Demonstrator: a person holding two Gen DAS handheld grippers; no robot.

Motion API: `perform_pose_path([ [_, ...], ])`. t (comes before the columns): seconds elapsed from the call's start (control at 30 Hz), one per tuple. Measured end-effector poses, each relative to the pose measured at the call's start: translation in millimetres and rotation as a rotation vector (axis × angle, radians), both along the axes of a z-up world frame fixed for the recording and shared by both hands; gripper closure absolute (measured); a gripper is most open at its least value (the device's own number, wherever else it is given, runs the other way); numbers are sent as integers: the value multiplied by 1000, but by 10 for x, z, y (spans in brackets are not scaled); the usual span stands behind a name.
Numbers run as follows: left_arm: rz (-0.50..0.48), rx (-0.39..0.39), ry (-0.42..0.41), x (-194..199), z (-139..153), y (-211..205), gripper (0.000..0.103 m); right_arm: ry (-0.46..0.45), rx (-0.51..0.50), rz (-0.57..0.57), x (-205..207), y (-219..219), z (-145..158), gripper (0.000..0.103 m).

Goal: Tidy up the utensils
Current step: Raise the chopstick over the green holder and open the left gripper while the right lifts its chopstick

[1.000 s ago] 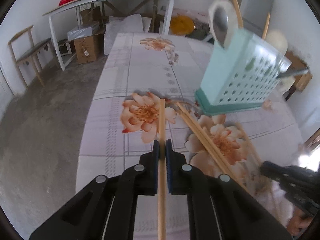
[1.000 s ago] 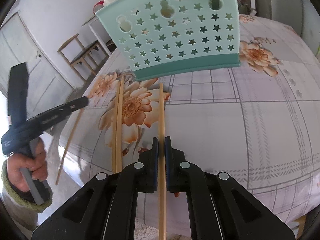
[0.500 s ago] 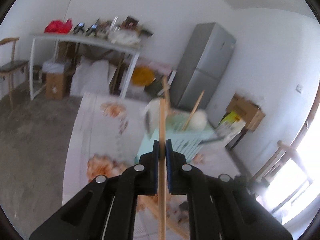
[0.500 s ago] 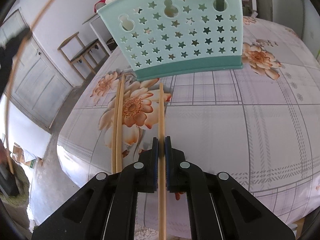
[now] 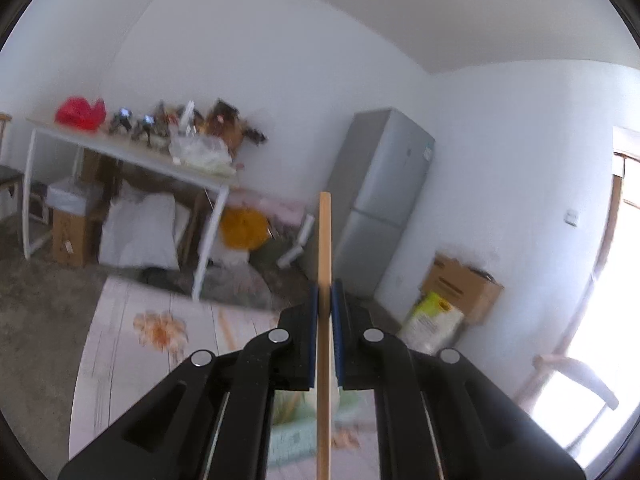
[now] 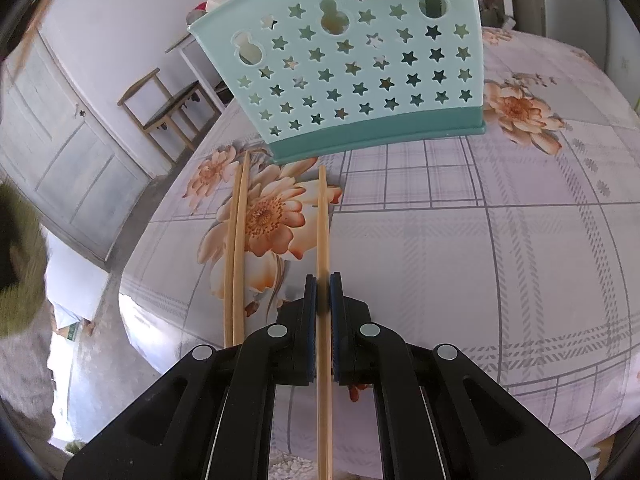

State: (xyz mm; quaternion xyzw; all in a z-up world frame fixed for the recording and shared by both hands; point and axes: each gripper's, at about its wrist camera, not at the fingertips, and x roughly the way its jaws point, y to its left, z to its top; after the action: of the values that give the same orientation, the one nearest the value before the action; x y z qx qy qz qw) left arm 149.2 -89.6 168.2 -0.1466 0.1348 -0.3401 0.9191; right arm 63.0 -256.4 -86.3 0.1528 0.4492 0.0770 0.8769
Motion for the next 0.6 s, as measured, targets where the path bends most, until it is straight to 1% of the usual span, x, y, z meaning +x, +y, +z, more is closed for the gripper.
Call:
perform_pose_path([
  [0.1, 61, -5, -40, 223, 41, -233, 97, 0, 13, 4, -2, -24, -3, 98],
  [0.2, 126, 7, -68, 433, 27, -424, 97, -1, 24, 9, 1, -38, -6, 98],
  [0.33, 184, 5, -51, 707, -59, -587, 97, -1, 45, 12, 5, -85, -13, 98],
  [0.5, 265, 60, -42, 950, -253, -766, 97, -3, 64, 13, 7, -121, -15, 98],
  [0.6, 280, 76, -40, 974, -364, -814, 97, -4, 72, 14, 7, -135, -18, 98],
])
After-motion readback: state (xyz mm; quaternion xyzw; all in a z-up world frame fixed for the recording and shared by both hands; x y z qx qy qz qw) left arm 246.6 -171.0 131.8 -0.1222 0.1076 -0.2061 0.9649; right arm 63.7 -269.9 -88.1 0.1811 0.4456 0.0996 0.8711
